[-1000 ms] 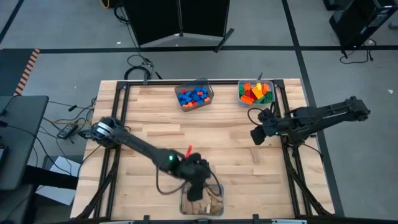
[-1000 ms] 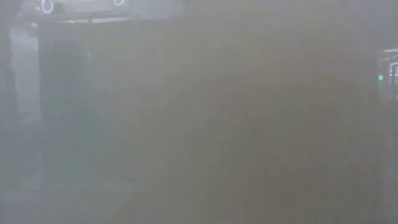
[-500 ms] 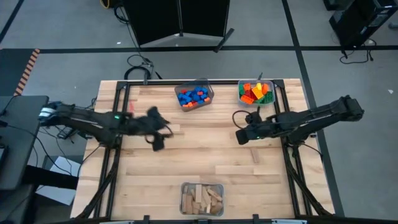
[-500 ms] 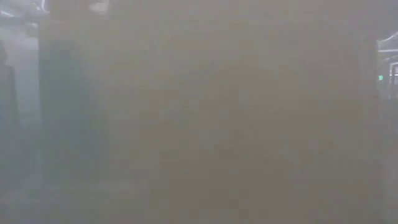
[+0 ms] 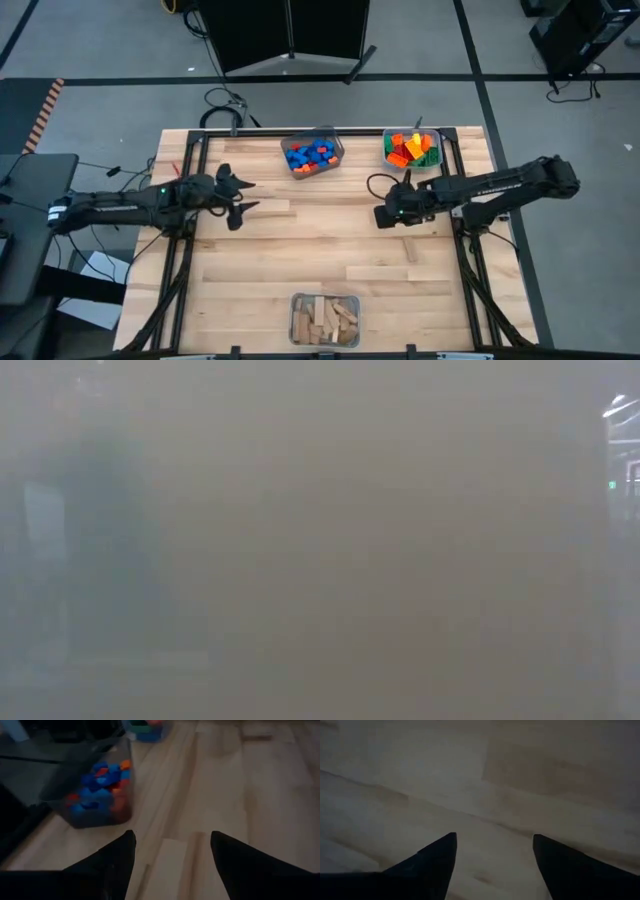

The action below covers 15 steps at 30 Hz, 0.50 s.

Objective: Sort blocks by size
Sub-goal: Put the brown block into the gray bin

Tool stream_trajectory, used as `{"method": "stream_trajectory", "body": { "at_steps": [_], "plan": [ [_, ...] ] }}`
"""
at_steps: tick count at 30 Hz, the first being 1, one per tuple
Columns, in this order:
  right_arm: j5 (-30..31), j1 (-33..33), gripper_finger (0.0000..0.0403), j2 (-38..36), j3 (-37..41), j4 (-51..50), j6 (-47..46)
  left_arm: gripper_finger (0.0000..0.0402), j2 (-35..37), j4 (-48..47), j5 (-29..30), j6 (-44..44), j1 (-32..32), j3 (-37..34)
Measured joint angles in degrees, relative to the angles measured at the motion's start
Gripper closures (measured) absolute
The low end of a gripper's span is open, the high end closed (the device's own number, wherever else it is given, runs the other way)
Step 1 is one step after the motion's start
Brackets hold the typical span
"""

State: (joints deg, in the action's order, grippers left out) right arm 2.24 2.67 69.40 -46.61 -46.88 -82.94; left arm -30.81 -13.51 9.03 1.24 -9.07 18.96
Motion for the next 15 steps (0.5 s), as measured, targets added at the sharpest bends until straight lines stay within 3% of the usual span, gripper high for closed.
{"method": "stream_trajectory", "body": {
  "at_steps": [5, 8, 15],
  "plan": [
    [-8.2, -2.4, 0.0110, 0.3, 0.0, -0.5, -2.7, 0.0137, 1.2, 10.6, -2.7, -1.7, -0.3, -7.8],
    [-9.8, -2.9, 0.0105, 0.0, 0.0, -0.9, -4.0, 0.0137, 1.7, 16.1, -2.9, -3.6, -0.3, -10.8],
    [-9.9, -2.7, 0.0109, -1.4, 0.0, -2.2, -7.1, 0.0137, 5.6, 14.3, -6.2, -6.2, -0.3, -11.8]
  ]
}}
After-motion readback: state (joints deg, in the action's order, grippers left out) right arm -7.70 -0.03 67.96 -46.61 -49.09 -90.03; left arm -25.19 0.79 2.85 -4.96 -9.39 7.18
